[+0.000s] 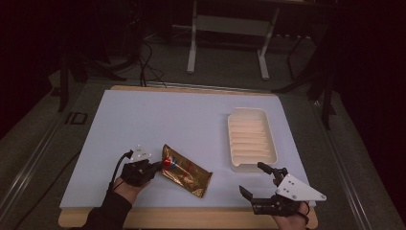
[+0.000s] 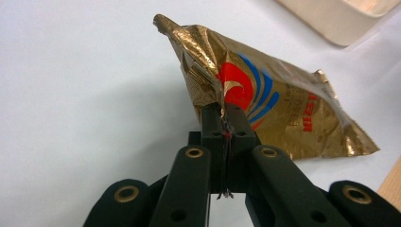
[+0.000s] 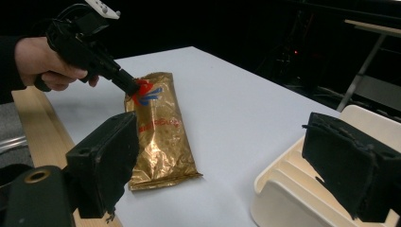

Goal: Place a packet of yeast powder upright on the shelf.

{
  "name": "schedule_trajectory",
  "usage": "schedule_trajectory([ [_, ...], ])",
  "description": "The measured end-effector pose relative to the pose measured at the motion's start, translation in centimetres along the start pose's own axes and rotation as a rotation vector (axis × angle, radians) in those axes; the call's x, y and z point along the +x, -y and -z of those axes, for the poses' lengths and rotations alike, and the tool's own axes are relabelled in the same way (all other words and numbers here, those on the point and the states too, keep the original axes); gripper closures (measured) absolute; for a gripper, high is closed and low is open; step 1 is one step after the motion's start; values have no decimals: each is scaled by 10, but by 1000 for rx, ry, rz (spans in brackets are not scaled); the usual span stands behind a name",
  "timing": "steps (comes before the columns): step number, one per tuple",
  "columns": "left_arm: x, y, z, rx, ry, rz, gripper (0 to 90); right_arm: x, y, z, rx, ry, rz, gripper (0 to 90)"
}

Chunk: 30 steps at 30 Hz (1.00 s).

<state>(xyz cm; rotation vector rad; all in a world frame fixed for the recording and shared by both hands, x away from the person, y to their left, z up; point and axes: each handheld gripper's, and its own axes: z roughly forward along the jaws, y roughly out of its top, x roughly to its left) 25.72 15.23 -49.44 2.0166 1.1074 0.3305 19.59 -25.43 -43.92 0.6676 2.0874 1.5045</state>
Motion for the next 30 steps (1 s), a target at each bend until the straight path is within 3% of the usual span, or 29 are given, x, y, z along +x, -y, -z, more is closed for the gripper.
schedule_trajectory([
  [5, -7, -9, 7, -17, -2, -41, 898, -2, 0, 1, -4, -32, -5, 114],
  [9, -11, -12, 8, -15, -22, -39, 898, -3, 1, 1, -16, -44, -16, 131],
  [11, -13, -14, 8, -14, -45, -54, 898, -4, 0, 1, -3, -26, 0, 136],
  [19, -17, -21, 10, -20, -69, -93, 897, -2, 0, 5, -75, 34, 68, 163],
  [20, -20, -25, 12, -32, -58, -125, 897, -1, -1, 4, -70, 32, 93, 160],
  [24, -26, -33, 17, -64, -29, -174, 897, 0, -2, 2, -52, -8, 67, 154],
  [26, -30, -38, 18, -71, -6, -202, 897, -2, -3, 3, -50, -14, 58, 154],
  [30, -37, -46, 20, -81, 0, -259, 898, -4, -5, 4, -23, -18, 22, 160],
])
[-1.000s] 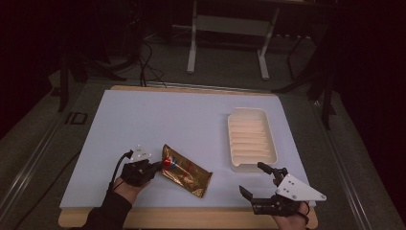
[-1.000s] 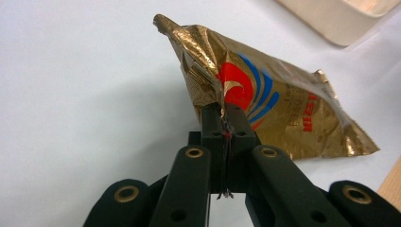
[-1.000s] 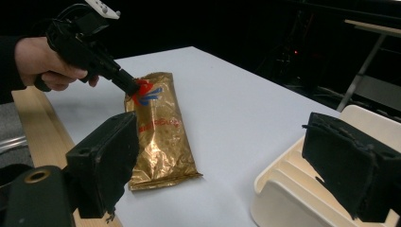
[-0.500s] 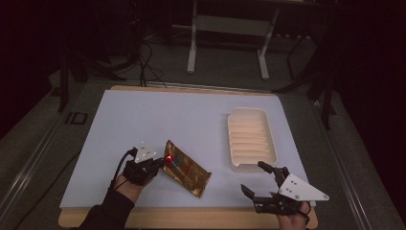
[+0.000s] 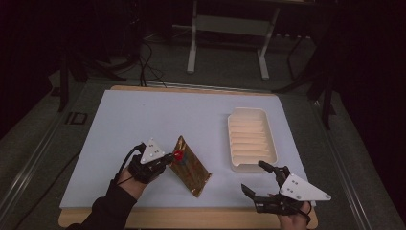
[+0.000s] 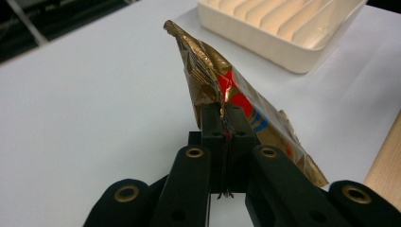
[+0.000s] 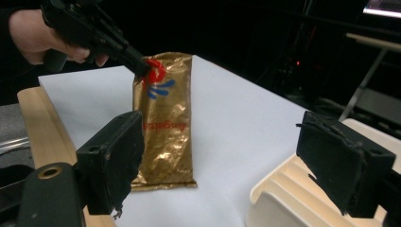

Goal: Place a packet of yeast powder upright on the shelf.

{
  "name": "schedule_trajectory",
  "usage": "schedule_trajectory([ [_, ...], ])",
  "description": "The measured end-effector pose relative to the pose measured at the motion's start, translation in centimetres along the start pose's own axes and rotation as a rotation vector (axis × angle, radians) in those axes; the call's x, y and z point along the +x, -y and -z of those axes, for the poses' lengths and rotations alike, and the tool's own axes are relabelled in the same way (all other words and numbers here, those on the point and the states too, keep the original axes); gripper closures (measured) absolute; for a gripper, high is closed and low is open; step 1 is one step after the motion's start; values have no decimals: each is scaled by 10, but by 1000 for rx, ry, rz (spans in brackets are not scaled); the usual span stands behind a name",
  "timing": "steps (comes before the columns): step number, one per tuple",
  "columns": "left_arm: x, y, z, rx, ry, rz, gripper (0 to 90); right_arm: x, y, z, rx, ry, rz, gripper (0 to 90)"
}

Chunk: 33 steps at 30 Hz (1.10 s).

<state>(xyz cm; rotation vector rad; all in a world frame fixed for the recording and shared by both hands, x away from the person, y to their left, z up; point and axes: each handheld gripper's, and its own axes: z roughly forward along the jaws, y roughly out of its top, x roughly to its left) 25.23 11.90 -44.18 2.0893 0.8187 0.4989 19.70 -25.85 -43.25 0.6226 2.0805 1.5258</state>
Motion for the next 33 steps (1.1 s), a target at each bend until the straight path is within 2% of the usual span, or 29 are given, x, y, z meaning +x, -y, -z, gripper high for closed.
schedule_trajectory([
  [5, -3, -10, 3, -43, 36, -50, 899, 2, -3, 1, 19, 13, 2, 160],
  [7, -3, -11, 4, -46, 38, -60, 898, 2, -4, 1, 23, 15, 8, 168],
  [10, -5, -18, 9, -66, 68, -123, 898, 4, -9, 3, 42, 10, 10, 184],
  [11, -6, -19, 12, -85, 67, -161, 898, 4, -10, 4, 39, 5, 9, 185],
  [12, -6, -21, 13, -87, 62, -172, 897, 5, -12, 5, 33, 4, 16, 191],
  [13, -5, -23, 15, -95, 75, -184, 897, 6, -13, 5, 29, 5, 25, 193],
  [15, -3, -27, 19, -118, 74, -199, 898, 6, -17, 6, 19, -15, 26, 193],
  [16, -3, -29, 22, -136, 91, -219, 898, 6, -19, 6, 19, -37, 25, 194],
  [18, -2, -34, 27, -173, 89, -265, 897, 7, -22, 3, 26, -108, 27, 194],
  [19, -2, -36, 29, -197, 100, -279, 897, 8, -22, 2, 11, -110, 46, 194],
  [20, -1, -38, 31, -214, 92, -302, 896, 9, -23, 1, 7, -113, 54, 194],
  [22, -1, -41, 35, -236, 115, -328, 897, 9, -26, -2, 14, -128, 47, 193],
  [23, -1, -43, 36, -251, 112, -345, 896, 8, -27, -2, 13, -133, 37, 193],
  [24, 0, -44, 38, -260, 131, -360, 896, 7, -29, -3, 16, -146, 15, 182],
  [26, 0, -46, 41, -281, 137, -381, 896, 2, -34, -4, 22, -165, -41, 158],
  [27, 0, -46, 42, -299, 167, -394, 896, 0, -35, -5, 24, -181, -58, 142],
  [28, 1, -47, 44, -306, 165, -406, 896, -2, -38, -6, 20, -199, -73, 123],
  [29, 1, -47, 44, -312, 170, -409, 896, -3, -40, -7, 18, -195, -72, 114],
  [30, 2, -48, 46, -324, 194, -411, 896, -4, -42, -8, 29, -195, -63, 102],
  [31, 2, -48, 46, -324, 194, -411, 896, -4, -42, -8, 29, -195, -63, 102],
  [32, 2, -48, 46, -324, 194, -411, 896, -3, -45, -9, 39, -168, -29, 102],
  [33, 1, -49, 47, -336, 206, -429, 896, -5, -49, -12, 57, -191, -20, 96],
])
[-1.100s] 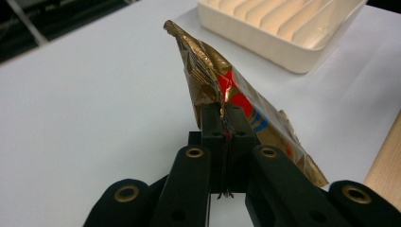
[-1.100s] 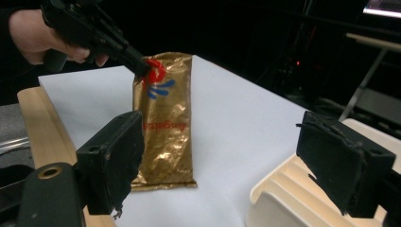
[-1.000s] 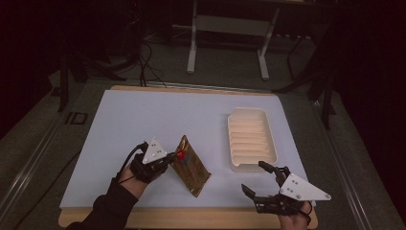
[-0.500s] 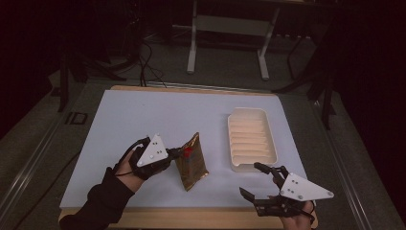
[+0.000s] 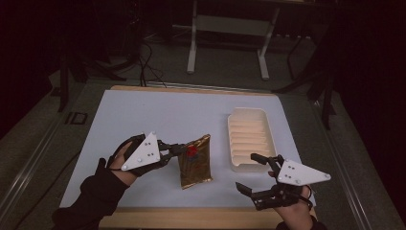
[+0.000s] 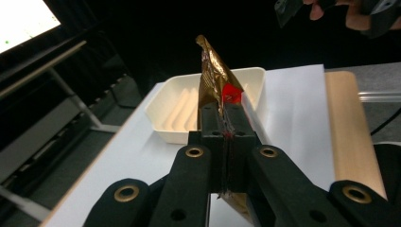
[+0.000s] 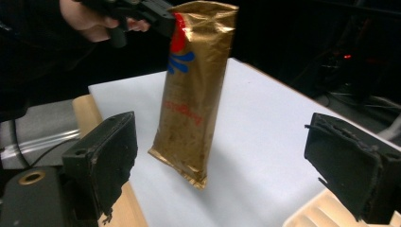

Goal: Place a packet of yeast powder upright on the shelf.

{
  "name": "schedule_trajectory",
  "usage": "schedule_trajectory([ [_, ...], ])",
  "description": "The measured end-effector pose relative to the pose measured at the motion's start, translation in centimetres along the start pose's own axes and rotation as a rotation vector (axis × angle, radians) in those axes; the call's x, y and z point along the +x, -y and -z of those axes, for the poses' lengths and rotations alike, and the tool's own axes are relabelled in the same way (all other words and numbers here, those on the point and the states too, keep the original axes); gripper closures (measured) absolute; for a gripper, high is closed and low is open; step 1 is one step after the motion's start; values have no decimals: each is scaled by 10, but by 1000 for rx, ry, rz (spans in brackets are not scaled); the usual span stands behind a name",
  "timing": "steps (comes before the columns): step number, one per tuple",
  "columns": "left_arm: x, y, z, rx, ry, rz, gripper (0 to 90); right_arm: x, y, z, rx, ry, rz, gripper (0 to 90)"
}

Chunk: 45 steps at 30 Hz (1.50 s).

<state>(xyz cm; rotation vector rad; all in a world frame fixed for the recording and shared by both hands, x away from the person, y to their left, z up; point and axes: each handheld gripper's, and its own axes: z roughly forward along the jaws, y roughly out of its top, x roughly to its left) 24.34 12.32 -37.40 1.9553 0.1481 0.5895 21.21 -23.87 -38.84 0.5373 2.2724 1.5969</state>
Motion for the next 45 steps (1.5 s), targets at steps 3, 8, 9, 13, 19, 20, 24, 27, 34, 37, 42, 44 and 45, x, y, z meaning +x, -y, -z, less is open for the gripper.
schedule_trajectory([
  [3, -3, -3, 0, -13, 15, -26, 896, -2, -6, -7, 4, -29, -25, 96],
  [8, -9, -6, 0, -45, 58, -41, 896, -5, -16, -19, 7, -95, -39, 100],
  [9, -10, -6, -1, -49, 62, -43, 896, -5, -17, -22, 4, -106, -35, 102],
  [13, -14, -8, -3, -54, 83, -49, 896, -5, -23, -32, 7, -164, -42, 143],
  [19, -21, -12, -7, -64, 118, -48, 896, -4, -25, -47, 31, -211, -51, 185],
  [20, -21, -12, -7, -67, 121, -46, 896, -3, -25, -49, 31, -208, -48, 210],
  [24, -21, -12, -9, -78, 121, -27, 896, -3, -26, -54, 42, -239, -62, 291],
  [27, -21, -13, -9, -89, 115, -21, 895, -2, -25, -58, 61, -250, -61, 347],
  [34, -22, -12, -11, -86, 119, -9, 895, -2, -24, -63, 102, -251, -35, 577],
  [37, -22, -12, -12, -88, 118, 0, 894, -4, -24, -63, 114, -259, -35, 677],
  [42, -22, -12, -12, -85, 114, -1, 889, -5, -26, -63, 125, -278, -42, 768],
  [44, -22, -12, -11, -84, 119, -3, 886, -5, -28, -62, 135, -276, -36, 780],
  [45, -22, -12, -11, -84, 119, -3, 879, -5, -28, -62, 135, -276, -36, 780],
])
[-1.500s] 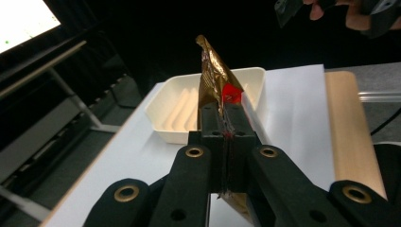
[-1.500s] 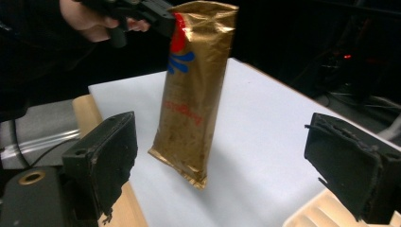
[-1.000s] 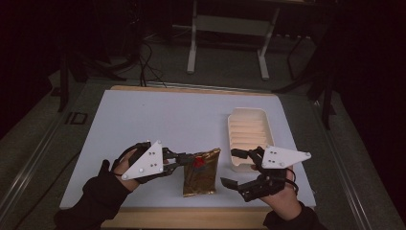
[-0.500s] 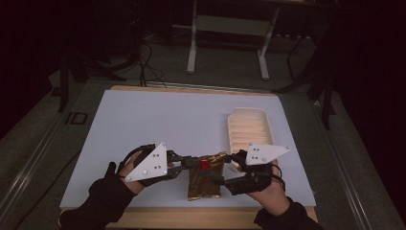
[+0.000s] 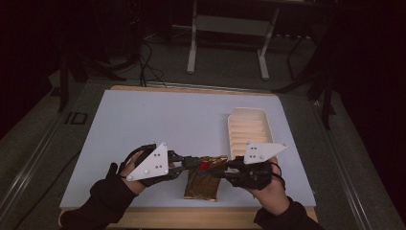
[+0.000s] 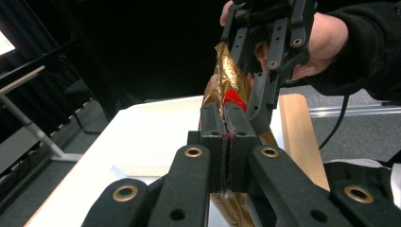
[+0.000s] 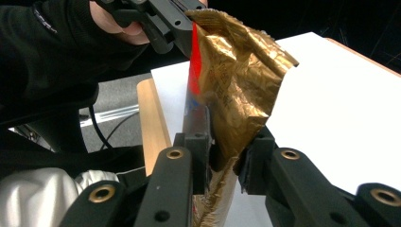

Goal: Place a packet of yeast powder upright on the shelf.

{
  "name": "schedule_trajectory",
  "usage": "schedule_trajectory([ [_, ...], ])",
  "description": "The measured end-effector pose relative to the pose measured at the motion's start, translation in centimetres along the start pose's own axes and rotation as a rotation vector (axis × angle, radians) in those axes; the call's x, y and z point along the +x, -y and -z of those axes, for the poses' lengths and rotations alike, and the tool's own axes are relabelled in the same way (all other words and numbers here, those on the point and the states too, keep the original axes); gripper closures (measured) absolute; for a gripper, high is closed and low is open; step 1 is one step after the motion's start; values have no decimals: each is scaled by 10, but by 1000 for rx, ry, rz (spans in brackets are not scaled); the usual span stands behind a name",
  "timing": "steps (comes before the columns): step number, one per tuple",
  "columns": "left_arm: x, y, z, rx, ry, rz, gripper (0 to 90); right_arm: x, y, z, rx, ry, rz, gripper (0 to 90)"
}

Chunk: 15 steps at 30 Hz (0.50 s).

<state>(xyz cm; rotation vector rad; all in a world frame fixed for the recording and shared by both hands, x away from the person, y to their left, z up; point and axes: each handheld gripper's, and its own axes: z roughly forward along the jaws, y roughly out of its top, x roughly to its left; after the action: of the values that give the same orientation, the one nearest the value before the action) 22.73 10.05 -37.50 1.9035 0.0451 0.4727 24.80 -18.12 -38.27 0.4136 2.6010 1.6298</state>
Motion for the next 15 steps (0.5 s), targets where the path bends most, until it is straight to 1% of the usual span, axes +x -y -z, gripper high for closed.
schedule_trajectory([
  [2, 1, 0, 0, 1, -3, -5, 879, 0, 0, 0, 4, -4, -3, 785],
  [5, 3, 2, 0, 3, 1, 22, 816, -2, 0, 1, 7, -11, -12, 793],
  [7, 4, 3, 1, 3, -9, 30, 774, -3, 0, 1, 4, -13, -16, 795],
  [8, 4, 4, 1, 3, -5, 36, 709, -4, 0, 2, -5, -12, -18, 795],
  [9, 5, 4, 2, -1, -5, 37, 709, -4, 0, 2, -5, -12, -18, 795],
  [11, 5, 5, 2, 9, -19, 42, 596, -5, -1, 5, -21, -15, -17, 796],
  [12, 5, 7, 2, 8, -32, 38, 564, -6, -1, 7, -31, -9, -14, 796],
  [13, 5, 9, 2, 6, -44, 46, 518, -7, -2, 9, -34, -2, -12, 796],
  [14, 5, 10, 2, 7, -47, 61, 498, -7, -3, 11, -39, 4, -9, 796],
  [15, 6, 12, 2, 8, -49, 86, 494, -8, -4, 13, -44, 9, -8, 796],
])
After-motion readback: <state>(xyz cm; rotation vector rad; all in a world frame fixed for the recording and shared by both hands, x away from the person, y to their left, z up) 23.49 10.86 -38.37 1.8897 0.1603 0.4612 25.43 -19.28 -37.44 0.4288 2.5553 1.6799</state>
